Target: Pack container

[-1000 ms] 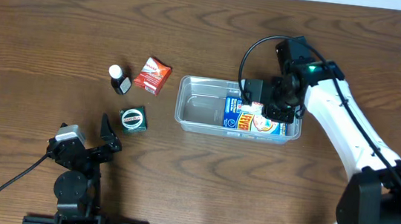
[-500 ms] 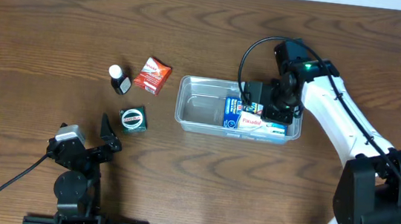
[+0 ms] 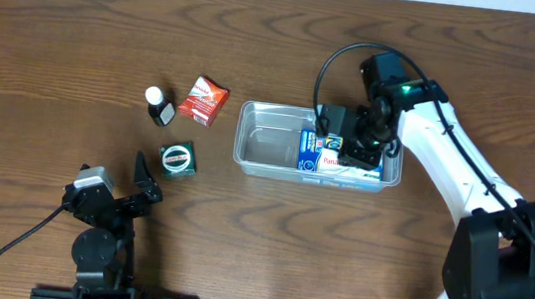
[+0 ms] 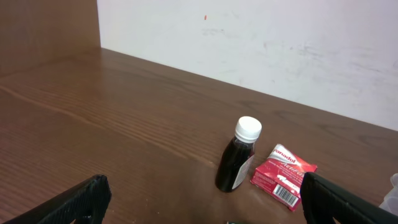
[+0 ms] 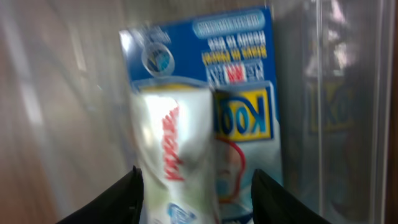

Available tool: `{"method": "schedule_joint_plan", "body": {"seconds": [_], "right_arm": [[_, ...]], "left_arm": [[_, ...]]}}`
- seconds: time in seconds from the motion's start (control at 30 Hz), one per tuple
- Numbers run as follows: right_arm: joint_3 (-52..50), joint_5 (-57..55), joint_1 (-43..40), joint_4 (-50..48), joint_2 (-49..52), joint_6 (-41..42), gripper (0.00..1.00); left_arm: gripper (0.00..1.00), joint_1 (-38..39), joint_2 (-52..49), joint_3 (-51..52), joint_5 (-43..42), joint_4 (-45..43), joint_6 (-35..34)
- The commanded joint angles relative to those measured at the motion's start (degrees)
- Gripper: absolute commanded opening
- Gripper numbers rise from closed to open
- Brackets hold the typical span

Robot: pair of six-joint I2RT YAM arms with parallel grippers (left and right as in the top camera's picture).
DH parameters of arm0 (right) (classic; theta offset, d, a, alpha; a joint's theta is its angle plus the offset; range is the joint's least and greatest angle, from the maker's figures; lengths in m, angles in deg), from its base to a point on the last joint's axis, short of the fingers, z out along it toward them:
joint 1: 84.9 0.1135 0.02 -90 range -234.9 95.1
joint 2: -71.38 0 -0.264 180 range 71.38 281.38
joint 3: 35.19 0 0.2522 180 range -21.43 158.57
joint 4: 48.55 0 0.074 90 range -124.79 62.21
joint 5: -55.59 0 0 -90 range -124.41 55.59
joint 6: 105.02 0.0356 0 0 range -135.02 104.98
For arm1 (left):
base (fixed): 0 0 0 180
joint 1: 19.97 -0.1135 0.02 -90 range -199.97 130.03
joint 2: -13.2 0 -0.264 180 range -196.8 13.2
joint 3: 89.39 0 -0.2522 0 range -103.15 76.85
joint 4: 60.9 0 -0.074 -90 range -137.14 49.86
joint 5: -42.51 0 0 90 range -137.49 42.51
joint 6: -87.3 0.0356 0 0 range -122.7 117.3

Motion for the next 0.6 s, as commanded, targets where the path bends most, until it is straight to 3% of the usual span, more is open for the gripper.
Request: {"method": "schedule_joint_plan", "body": {"seconds": [0.0, 0.13, 0.17, 0.2, 0.3, 0.43, 0.57], "right_arm": [[4.5, 4.3, 2.1, 1.5, -5.0, 7.3, 0.53], [9.5, 4.4, 2.6, 3.1, -9.9, 15.2, 0.60], [10.4, 4.3, 2.3, 3.1, -11.2, 16.4, 0.70], [11.2, 4.3, 1.8, 2.9, -12.6, 17.6, 0.99], [12.8, 3.0, -1.0, -0.4, -17.4, 24.5, 0.99], [12.8, -4.7, -8.8, -6.8, -22.5, 42.1, 0.99], [12.8, -12.5, -18.5, -8.3, -24.1, 54.4, 0.99]], "left_arm": [[0.98, -0.1, 0.0, 1.8, 0.1, 1.1, 1.0], [0.98, -0.1, 0.0, 1.8, 0.1, 1.1, 1.0], [0.98, -0.1, 0.0, 1.8, 0.1, 1.1, 1.0], [0.98, -0.1, 0.0, 1.8, 0.1, 1.1, 1.0], [0.98, -0.1, 0.0, 1.8, 0.1, 1.1, 1.0], [0.98, -0.1, 0.0, 1.8, 0.1, 1.1, 1.0], [0.98, -0.1, 0.0, 1.8, 0.1, 1.1, 1.0]]}}
